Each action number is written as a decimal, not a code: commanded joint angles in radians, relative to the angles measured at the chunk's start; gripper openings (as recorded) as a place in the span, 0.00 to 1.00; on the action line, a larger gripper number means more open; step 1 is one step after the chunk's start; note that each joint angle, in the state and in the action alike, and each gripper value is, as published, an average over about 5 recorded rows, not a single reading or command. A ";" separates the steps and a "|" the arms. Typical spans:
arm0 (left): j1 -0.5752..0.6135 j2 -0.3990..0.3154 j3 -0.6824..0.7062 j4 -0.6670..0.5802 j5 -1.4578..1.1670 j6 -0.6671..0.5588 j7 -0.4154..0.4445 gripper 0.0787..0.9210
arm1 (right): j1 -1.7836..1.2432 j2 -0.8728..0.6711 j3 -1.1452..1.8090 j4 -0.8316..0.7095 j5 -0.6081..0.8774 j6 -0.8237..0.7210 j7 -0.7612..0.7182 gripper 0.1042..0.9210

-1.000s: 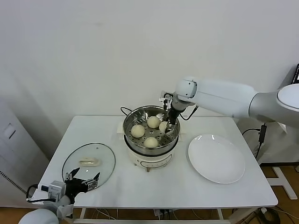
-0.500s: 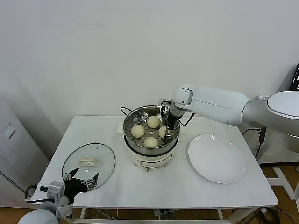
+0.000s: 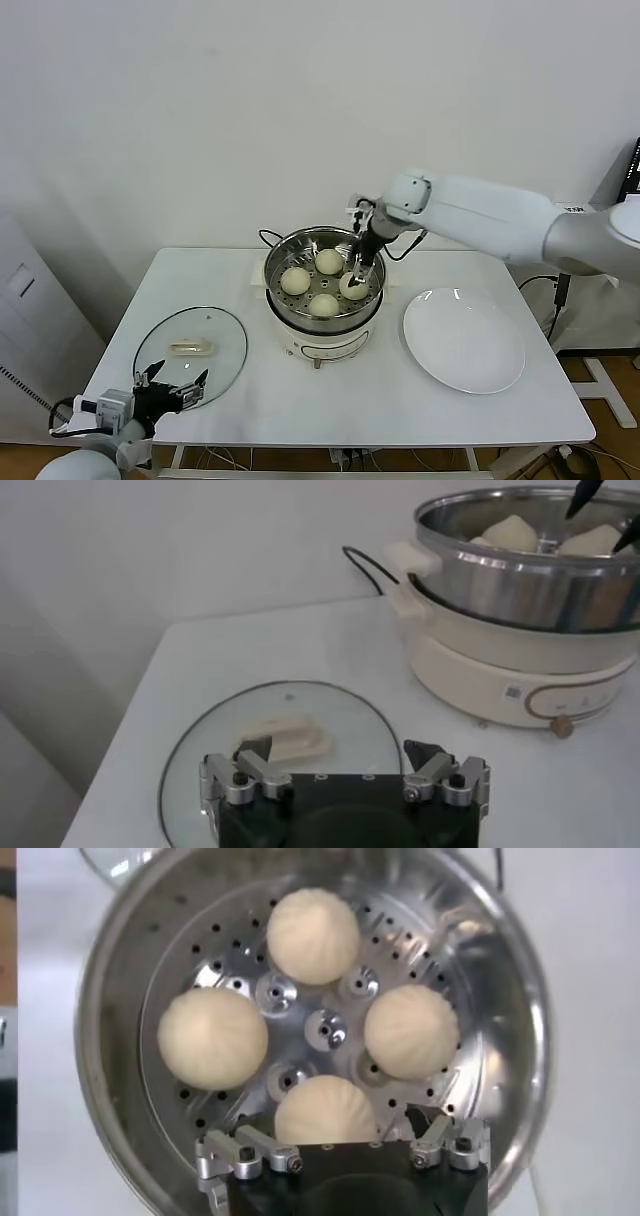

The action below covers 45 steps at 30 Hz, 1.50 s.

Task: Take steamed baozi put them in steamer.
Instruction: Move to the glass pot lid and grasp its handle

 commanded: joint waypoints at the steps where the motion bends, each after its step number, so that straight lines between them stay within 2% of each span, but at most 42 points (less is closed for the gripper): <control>1: -0.016 -0.013 -0.002 0.011 0.007 -0.004 0.001 0.88 | -0.158 -0.373 0.434 0.151 0.152 0.104 0.223 0.88; 6: -0.033 -0.020 -0.001 0.013 0.013 -0.012 0.001 0.88 | -0.527 -0.530 0.841 0.277 0.122 0.237 0.397 0.88; 10: -0.038 -0.018 -0.009 0.011 0.011 -0.020 0.001 0.88 | -0.901 -0.542 1.225 0.362 0.091 0.351 0.528 0.88; 16: -0.039 -0.006 -0.024 0.015 0.020 -0.040 0.005 0.88 | -1.397 -0.376 1.749 0.436 -0.101 0.506 0.609 0.88; 20: -0.034 0.012 -0.017 0.027 0.107 -0.066 0.034 0.88 | -1.591 -0.236 1.975 0.440 -0.223 0.584 0.637 0.88; 28: -0.008 0.047 0.003 0.084 0.450 -0.175 0.100 0.88 | -1.786 -0.062 2.156 0.449 -0.306 0.628 0.626 0.88; 36: 0.019 0.051 0.023 0.155 0.885 -0.289 0.128 0.88 | -1.833 0.032 2.193 0.433 -0.386 0.623 0.593 0.88; 40: 0.032 0.033 0.048 0.222 1.213 -0.377 0.121 0.88 | -1.829 0.062 2.190 0.433 -0.408 0.617 0.588 0.88; 45: 0.003 -0.035 0.058 0.353 1.597 -0.512 0.073 0.88 | -1.822 0.086 2.188 0.418 -0.433 0.610 0.589 0.88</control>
